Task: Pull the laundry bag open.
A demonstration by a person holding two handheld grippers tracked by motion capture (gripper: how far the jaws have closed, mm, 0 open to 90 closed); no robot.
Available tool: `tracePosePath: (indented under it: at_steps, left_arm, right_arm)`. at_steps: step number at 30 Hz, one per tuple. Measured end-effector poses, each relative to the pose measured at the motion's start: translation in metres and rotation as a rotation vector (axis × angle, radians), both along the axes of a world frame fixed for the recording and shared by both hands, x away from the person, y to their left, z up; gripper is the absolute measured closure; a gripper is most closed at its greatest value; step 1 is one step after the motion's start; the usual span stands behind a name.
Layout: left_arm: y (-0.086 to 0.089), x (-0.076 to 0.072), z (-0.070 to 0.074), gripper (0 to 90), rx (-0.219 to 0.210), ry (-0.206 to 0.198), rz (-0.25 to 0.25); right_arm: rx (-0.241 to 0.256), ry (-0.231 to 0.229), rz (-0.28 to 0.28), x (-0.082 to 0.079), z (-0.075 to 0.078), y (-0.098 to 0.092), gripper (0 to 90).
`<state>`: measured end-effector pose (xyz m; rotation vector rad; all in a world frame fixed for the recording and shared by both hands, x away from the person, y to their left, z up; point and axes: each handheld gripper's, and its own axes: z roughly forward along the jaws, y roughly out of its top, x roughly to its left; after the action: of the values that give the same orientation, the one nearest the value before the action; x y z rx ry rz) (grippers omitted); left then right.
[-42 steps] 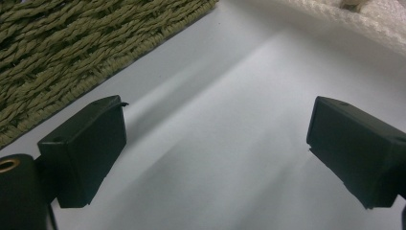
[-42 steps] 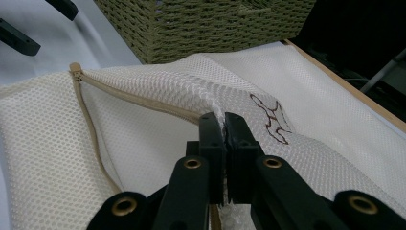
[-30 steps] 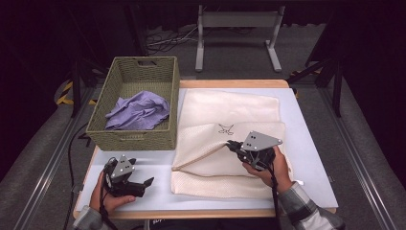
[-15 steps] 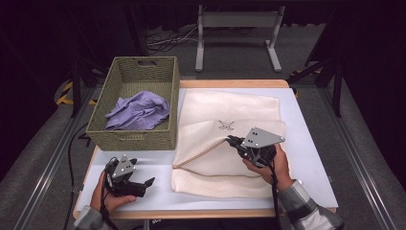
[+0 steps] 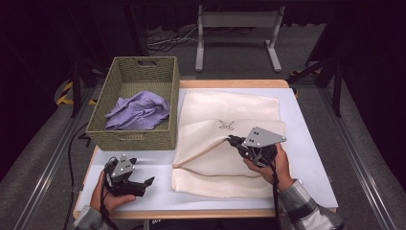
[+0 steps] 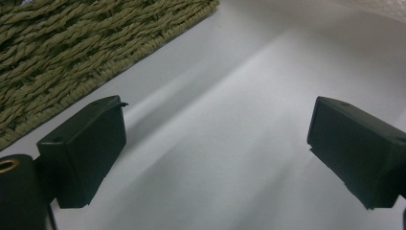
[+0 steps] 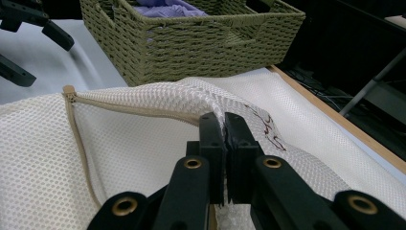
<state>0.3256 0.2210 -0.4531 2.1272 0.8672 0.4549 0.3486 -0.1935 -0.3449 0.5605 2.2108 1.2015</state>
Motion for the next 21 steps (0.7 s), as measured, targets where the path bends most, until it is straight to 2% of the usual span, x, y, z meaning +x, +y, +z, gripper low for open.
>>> tracePosePath:
  at_steps: [9,21]
  left_arm:
    - [0.002,0.001,0.0,6.8,-0.004,0.001,-0.004]
    - [0.005,-0.001,0.01,6.8,-0.011,-0.047,0.009]
  right_arm:
    - [0.002,0.004,-0.004,0.001,0.0,-0.001,87.5]
    - [0.007,0.0,-0.004,0.002,0.002,-0.001,87.5]
